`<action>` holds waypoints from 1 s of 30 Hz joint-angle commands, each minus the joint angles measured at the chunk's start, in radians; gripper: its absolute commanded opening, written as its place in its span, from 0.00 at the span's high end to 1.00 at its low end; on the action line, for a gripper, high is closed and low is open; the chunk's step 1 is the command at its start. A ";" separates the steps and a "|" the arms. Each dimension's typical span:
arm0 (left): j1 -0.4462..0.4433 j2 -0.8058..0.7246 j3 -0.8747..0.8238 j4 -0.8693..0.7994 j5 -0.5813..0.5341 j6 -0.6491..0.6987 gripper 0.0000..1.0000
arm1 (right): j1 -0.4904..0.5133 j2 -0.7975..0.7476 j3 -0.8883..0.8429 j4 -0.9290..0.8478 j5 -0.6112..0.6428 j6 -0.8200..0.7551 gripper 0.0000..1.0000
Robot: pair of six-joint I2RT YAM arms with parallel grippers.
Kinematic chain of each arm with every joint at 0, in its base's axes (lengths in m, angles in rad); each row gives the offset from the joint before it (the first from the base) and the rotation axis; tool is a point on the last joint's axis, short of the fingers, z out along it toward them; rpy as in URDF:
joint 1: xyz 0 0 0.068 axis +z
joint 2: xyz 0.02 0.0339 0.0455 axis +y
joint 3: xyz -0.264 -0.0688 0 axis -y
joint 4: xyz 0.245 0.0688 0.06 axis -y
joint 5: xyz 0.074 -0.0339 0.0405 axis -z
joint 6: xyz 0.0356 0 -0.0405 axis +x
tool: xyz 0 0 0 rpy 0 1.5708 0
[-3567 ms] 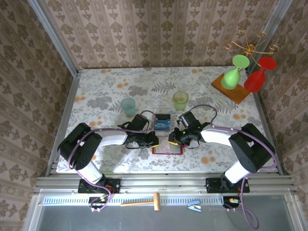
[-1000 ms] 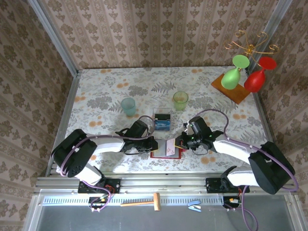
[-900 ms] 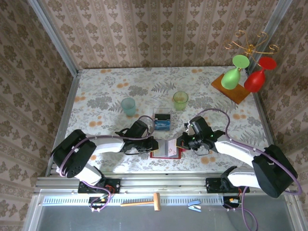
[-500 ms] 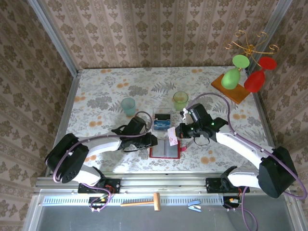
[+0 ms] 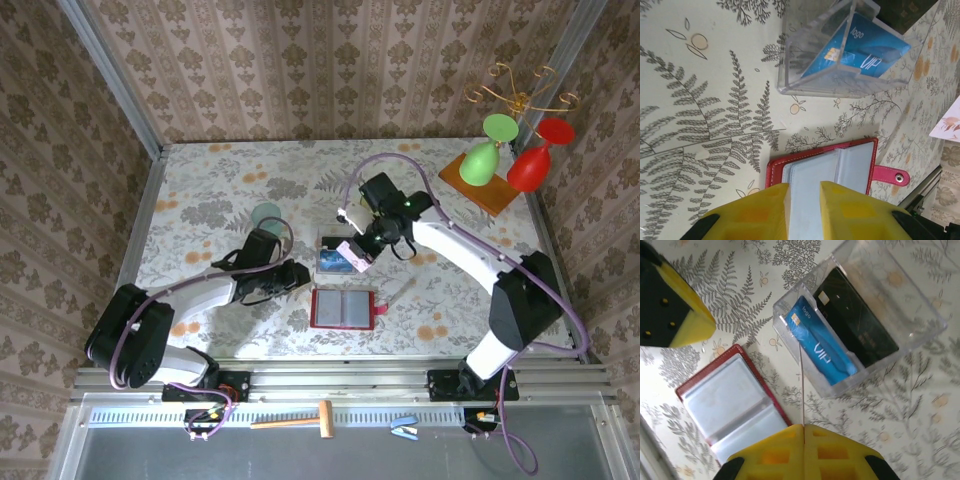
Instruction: Take the credit cards out of the card holder
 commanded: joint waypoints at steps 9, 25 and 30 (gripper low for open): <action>0.076 0.026 0.000 -0.025 0.061 0.063 0.77 | -0.028 0.281 0.423 -0.315 0.036 -0.452 1.00; 0.129 0.011 0.002 -0.089 0.085 0.099 0.77 | -0.057 0.633 0.956 -0.587 -0.005 -0.614 1.00; 0.128 0.011 0.000 -0.102 0.090 0.108 0.77 | -0.060 0.691 1.003 -0.607 -0.010 -0.632 1.00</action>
